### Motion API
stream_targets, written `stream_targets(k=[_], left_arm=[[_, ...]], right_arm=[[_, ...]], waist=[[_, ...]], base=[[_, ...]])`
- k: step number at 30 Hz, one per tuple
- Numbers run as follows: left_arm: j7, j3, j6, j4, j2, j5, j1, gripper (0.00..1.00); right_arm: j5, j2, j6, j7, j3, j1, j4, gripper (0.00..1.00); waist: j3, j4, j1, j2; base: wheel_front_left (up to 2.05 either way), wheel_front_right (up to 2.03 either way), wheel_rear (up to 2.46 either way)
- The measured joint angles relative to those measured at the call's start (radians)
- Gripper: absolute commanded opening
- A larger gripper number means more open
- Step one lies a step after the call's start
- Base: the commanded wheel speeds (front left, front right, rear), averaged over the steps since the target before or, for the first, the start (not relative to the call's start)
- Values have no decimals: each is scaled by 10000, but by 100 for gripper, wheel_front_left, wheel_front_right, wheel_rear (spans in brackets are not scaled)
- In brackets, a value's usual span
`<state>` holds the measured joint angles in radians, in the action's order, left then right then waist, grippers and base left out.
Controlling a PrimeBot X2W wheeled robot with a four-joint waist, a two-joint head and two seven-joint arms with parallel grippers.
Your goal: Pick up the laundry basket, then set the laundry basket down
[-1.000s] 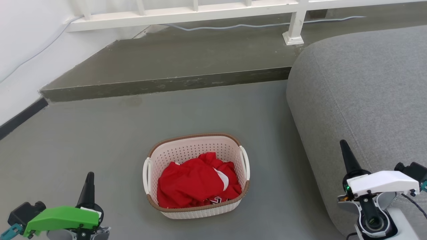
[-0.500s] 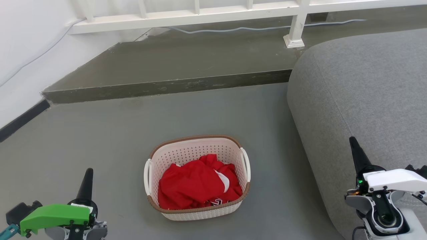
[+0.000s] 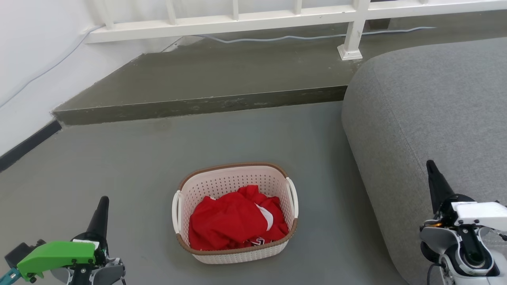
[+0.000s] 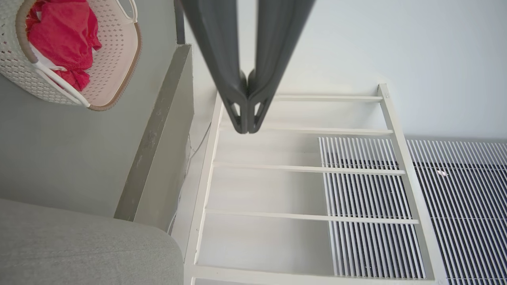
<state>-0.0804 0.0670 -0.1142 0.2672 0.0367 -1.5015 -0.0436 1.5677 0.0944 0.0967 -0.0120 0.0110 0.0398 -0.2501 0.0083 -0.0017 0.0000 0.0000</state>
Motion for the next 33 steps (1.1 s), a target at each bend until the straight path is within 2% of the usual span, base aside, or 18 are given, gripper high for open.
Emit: stream_targets(k=[8, 33], left_arm=[[-301, 130, -84, 82, 0, -928, -111, 0], [-301, 153, -86, 86, 0, -1003, -188, 0]], right_arm=[[1030, 4, 119, -244, 299, 37, -79, 0], [1051, 2, 174, -245, 355, 137, -192, 0]], waist=[[-52, 21, 0, 0], [-54, 19, 0, 0]], base=[[0, 0, 0], [0, 0, 0]])
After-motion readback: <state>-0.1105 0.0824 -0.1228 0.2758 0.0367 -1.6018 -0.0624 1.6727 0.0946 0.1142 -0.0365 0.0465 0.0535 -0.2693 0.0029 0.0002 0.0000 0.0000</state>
